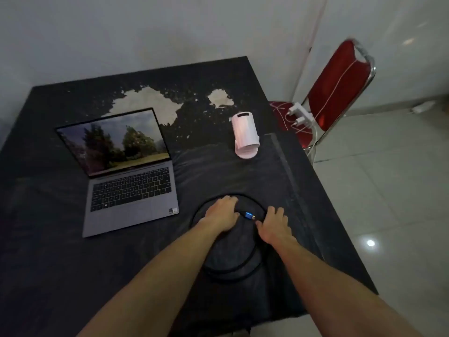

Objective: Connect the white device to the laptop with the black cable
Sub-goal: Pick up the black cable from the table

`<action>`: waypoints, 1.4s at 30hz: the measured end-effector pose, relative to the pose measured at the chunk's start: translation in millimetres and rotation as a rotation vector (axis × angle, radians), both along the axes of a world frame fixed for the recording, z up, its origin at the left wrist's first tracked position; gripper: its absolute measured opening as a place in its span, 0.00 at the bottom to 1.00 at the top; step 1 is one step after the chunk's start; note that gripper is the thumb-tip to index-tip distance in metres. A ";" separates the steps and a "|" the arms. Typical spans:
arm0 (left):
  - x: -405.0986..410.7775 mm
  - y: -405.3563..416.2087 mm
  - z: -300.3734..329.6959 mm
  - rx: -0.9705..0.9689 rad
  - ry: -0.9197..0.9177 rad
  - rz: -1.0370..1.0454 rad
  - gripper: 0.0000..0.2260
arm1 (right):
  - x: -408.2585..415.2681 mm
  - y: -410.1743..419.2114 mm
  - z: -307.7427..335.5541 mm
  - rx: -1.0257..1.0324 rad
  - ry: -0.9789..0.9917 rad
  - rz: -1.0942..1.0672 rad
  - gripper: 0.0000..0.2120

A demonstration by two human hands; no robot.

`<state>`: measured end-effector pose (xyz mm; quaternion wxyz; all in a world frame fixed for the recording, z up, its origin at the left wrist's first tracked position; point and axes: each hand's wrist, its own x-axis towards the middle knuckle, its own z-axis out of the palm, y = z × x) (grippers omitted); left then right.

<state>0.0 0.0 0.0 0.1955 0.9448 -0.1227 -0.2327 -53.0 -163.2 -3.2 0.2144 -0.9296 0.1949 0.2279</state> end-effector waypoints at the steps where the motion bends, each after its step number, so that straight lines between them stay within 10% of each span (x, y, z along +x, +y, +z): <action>1: -1.2 -4.7 -4.1 0.032 0.025 -0.015 0.22 | 0.3 -2.3 -3.8 0.009 0.027 -0.041 0.26; 10: -2.1 -15.9 -44.4 0.312 -0.189 -0.174 0.13 | 4.5 7.3 -30.7 0.077 0.023 -0.216 0.18; 16: 12.7 15.6 -5.5 -0.048 -0.155 -0.008 0.04 | 30.5 -3.0 -17.3 0.239 -0.030 -0.290 0.18; 25: 41.4 111.7 167.4 -0.514 -0.432 0.316 0.09 | 105.1 36.4 121.5 0.569 -0.333 -0.180 0.06; 42: 85.9 397.2 339.8 -0.622 -0.896 0.402 0.10 | 210.3 255.4 358.4 0.535 -0.881 0.222 0.12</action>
